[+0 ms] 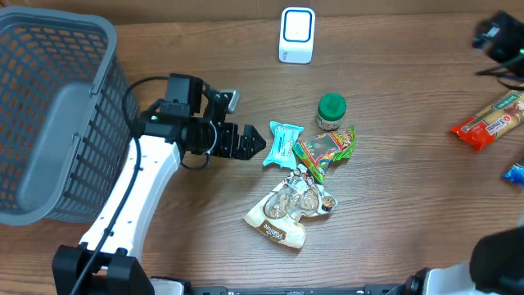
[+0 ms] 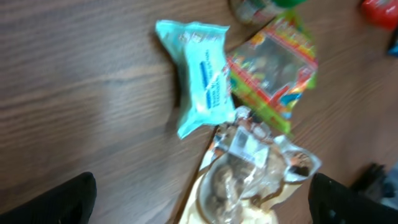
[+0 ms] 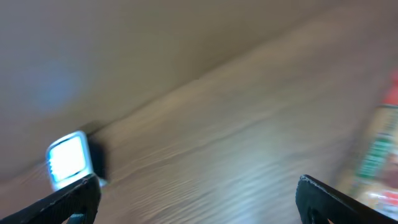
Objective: Scan the item barcode
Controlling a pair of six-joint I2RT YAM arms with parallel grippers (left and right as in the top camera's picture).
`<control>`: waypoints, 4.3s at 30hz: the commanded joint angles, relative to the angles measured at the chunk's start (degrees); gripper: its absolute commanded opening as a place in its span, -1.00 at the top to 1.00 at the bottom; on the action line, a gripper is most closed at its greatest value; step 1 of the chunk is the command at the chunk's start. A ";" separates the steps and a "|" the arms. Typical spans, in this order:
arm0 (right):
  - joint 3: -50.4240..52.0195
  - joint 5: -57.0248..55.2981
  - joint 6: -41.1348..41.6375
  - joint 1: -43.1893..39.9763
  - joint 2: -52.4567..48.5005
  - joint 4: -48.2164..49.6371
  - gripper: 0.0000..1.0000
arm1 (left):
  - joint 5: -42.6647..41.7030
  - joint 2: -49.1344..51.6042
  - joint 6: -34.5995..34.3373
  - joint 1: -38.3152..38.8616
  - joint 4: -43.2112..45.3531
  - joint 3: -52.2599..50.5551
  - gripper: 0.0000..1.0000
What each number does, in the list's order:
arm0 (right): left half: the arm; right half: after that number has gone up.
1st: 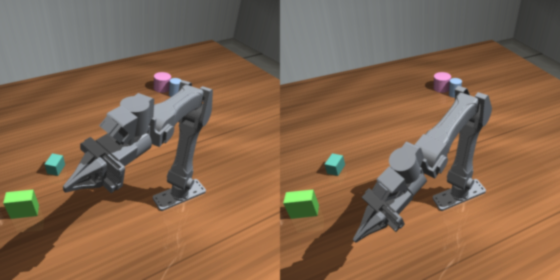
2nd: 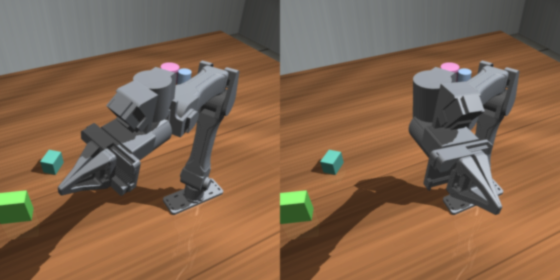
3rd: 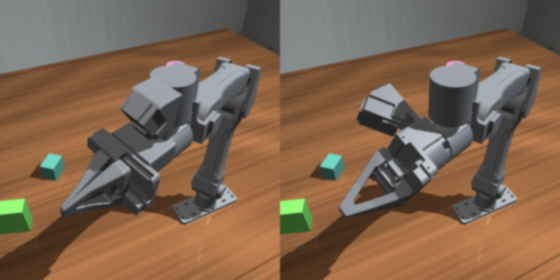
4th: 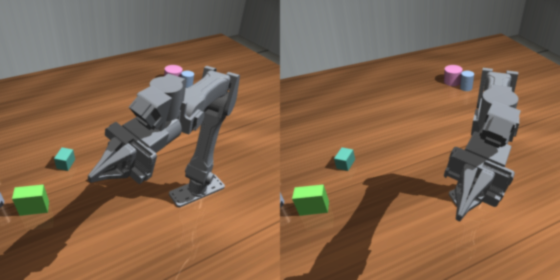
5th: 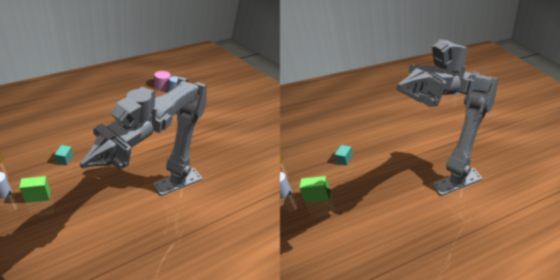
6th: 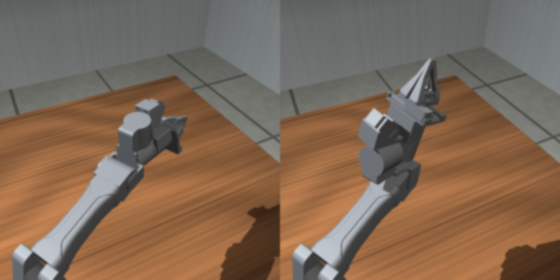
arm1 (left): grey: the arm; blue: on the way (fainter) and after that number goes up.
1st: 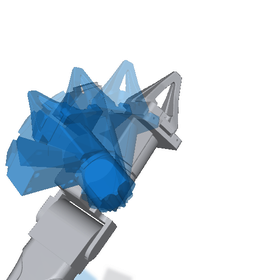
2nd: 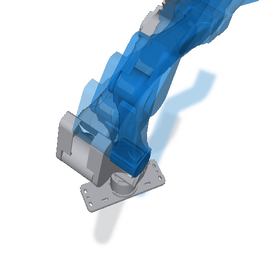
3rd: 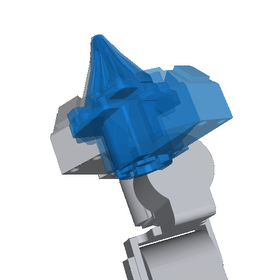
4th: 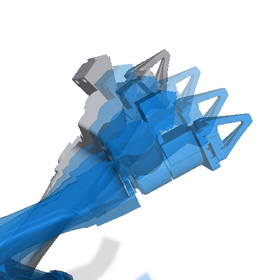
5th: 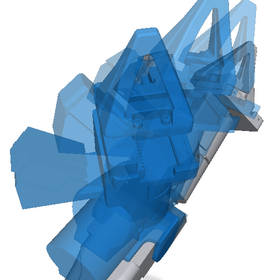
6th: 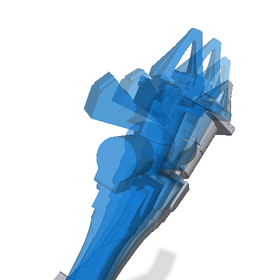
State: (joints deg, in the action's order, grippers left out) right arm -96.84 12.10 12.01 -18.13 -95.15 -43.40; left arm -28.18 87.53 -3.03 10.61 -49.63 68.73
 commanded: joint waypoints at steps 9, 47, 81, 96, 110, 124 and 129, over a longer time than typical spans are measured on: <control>-0.42 0.39 0.17 13.66 -0.31 -3.67 -1.00 | 19.69 2.58 1.07 14.19 3.37 0.96 -1.00; -0.42 1.07 0.17 17.81 3.54 -6.32 -1.00 | 26.60 20.96 -2.99 20.87 22.99 1.31 -0.87; -0.42 1.07 0.15 17.81 3.54 -6.25 -1.00 | 27.15 24.70 -9.05 20.90 26.34 1.86 -0.29; -0.42 1.07 -0.04 17.81 3.54 -6.60 -1.00 | 26.86 24.09 -8.46 17.46 14.43 10.93 0.84; -0.42 1.09 -1.38 17.73 3.54 -6.73 -1.00 | -12.44 24.06 5.53 10.91 4.59 19.93 0.91; -0.42 9.18 -3.58 17.53 3.98 -7.15 -1.00 | -62.47 24.11 19.10 -10.51 0.07 21.44 0.92; -0.42 17.35 -8.61 17.55 3.98 -7.80 -1.00 | -62.49 24.11 18.69 -11.37 0.20 21.44 0.92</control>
State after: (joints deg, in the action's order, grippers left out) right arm -96.88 22.26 7.68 -0.67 -93.03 -50.81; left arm -84.90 111.79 13.74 -1.26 -49.52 88.88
